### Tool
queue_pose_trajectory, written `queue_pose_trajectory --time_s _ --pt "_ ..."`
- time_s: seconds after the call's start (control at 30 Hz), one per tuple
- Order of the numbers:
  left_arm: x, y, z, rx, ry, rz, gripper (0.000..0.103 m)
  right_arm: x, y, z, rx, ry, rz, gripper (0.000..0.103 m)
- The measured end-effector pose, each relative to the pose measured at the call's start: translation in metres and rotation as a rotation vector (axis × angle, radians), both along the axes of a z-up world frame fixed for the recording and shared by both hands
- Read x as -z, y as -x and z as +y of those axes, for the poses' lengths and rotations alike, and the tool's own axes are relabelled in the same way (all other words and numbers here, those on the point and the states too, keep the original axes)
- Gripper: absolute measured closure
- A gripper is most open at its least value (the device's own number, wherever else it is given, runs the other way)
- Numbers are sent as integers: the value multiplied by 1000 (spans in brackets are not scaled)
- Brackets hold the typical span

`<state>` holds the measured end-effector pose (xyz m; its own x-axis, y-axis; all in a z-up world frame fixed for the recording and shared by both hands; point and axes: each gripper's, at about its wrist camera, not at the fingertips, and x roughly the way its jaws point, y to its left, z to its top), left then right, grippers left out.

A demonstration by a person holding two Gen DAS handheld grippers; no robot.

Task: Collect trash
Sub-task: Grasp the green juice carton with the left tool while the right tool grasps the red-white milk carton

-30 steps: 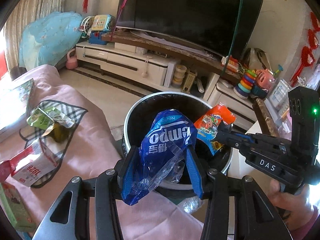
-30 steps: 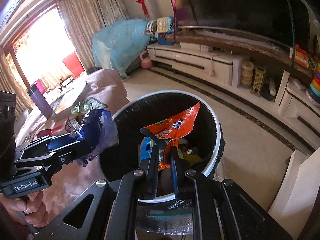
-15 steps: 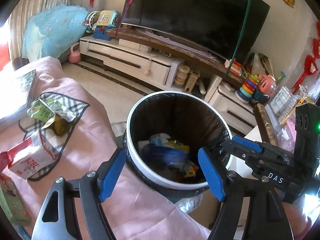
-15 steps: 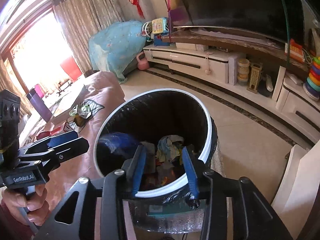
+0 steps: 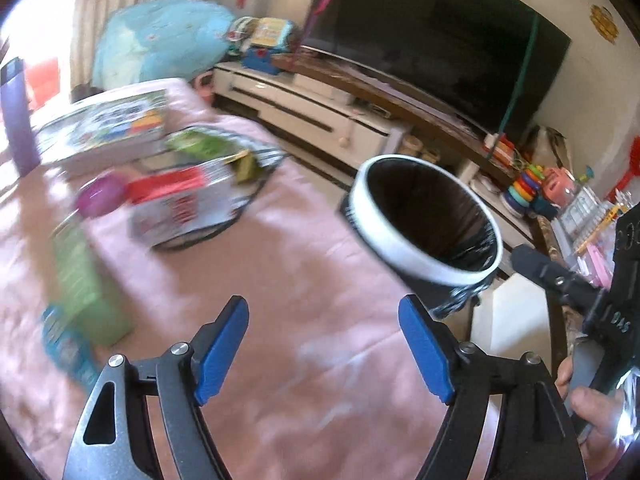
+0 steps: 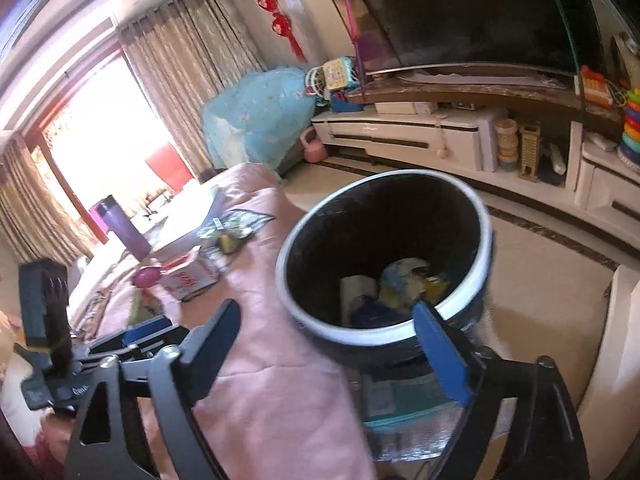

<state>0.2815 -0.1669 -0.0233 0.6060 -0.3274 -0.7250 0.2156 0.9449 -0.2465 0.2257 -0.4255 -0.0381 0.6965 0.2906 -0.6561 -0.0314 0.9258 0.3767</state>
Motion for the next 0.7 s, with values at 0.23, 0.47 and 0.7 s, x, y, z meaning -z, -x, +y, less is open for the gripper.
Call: queue_pose_trajectory --time_s 0.23,0.47,0.7 --pt "-10 45 56 -141 -26 -31 22 9 5 46 -69 -23 22 9" --pt "-11 51 87 -220 0 -5 21 21 3 80 -117 -20 50 9" --pt "-6 31 91 -255 -34 9 20 26 -8 106 -159 -6 57 9"
